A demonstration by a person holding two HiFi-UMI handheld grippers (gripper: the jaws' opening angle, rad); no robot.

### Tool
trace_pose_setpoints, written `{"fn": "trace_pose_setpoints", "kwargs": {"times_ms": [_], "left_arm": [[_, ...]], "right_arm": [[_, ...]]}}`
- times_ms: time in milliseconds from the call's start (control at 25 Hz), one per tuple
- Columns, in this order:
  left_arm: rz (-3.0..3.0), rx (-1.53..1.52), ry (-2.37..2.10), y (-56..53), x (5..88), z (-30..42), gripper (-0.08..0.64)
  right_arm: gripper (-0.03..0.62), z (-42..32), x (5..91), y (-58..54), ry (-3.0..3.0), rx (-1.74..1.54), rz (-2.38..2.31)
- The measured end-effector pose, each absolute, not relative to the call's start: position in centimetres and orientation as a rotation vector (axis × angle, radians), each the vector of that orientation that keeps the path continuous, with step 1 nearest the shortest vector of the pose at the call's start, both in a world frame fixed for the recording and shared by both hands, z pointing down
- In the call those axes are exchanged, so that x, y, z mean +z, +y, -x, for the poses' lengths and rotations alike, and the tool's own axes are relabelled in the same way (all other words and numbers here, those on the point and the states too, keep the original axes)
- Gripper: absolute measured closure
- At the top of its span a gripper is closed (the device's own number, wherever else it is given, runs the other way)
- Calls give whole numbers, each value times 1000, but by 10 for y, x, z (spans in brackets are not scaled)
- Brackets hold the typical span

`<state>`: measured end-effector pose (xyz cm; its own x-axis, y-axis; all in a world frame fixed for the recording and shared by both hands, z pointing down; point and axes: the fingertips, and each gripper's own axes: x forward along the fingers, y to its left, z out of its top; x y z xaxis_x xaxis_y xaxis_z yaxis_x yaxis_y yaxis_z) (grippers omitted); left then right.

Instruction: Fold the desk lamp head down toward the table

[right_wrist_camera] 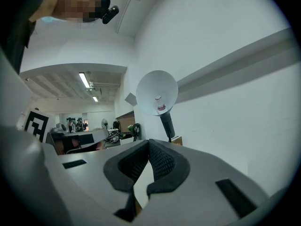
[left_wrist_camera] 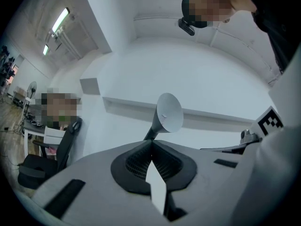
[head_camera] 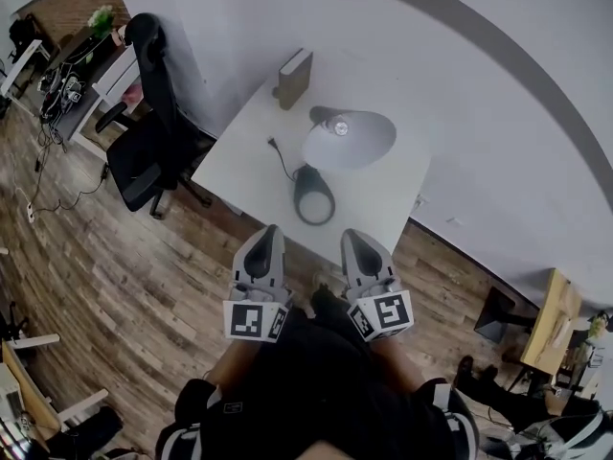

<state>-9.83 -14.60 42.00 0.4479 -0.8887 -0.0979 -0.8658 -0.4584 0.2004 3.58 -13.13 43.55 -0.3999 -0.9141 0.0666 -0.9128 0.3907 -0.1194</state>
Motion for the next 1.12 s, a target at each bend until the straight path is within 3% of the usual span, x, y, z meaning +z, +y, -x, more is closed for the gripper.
{"fn": "trace_pose_setpoints", "kwargs": {"times_ms": [640,760,880,1120], "left_arm": [[-2570,-307,-1630,-184,406,66,531],[-2592,-341,-1617,-191,395,63,516],[-2603,-365,-1602,-199,388,60,451],[-2663,-373,-1583,-211,367,49,398]], "right_arm": [[578,-79,410,-182,2571,-151,1659],[542,-85,401,-192,2560,-159,1648],[491,-88,392,-201,2563,-142,1624],[448,-88,368,-211,2547,-77,1543]]}}
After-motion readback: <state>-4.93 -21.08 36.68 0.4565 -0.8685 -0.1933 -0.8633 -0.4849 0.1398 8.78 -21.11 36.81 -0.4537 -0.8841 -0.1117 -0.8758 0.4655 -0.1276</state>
